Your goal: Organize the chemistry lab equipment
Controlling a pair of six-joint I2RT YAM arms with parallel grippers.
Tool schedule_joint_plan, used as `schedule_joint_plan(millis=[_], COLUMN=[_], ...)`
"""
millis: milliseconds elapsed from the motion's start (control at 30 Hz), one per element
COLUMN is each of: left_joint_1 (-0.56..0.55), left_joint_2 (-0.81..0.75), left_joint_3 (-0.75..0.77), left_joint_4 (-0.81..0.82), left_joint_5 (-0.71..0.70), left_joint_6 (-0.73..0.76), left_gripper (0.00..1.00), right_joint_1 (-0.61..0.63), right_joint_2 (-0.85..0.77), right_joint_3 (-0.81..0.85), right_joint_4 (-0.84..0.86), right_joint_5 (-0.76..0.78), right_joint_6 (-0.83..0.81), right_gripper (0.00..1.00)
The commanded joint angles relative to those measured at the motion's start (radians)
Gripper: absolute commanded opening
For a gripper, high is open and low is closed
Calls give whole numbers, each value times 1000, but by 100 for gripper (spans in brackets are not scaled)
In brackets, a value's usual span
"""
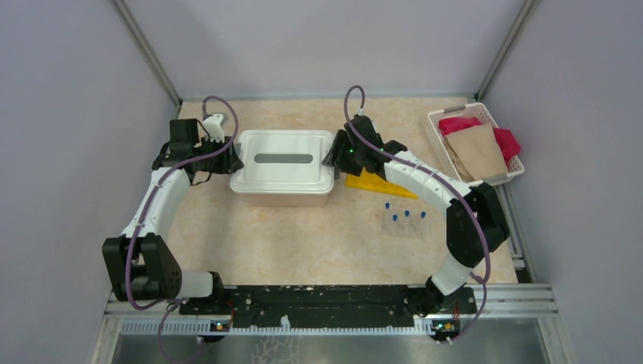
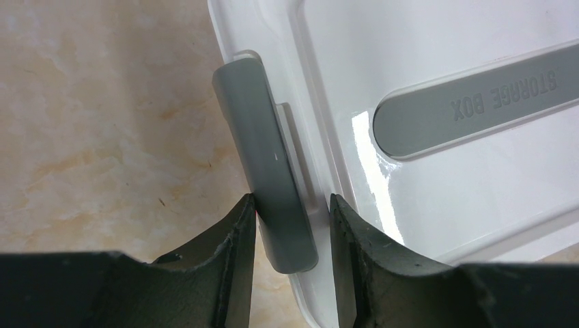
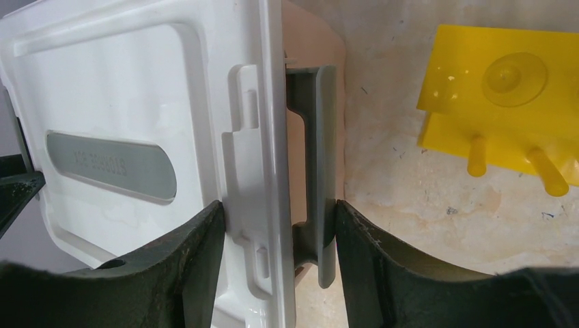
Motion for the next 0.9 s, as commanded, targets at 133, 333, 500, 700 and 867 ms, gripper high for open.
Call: schedule_joint_plan(millis=[133, 333, 500, 700, 867], left_joint_1=[-13, -12, -12, -12, -5], left_joint_2=[-9, 3, 2, -6, -11], left_joint_3=[48, 52, 50, 51, 41], left_joint_4=[29, 27, 25, 21, 25], left_joint_5=[135, 146, 139, 77, 56], left_joint_6=[41, 50, 57, 54, 62], left_gripper=[39, 39, 38, 37, 36], right_joint_1=[65, 92, 129, 133, 75], right_joint_2=[17, 22, 41, 61, 17], right_joint_3=[105, 144, 201, 265, 190], right_joint_4=[-22, -71, -122, -178, -119], right_joint_5=[93, 178, 265, 264, 162], right_joint_6=[-66, -92, -140, -164, -109], right_gripper=[35, 26, 26, 51, 56])
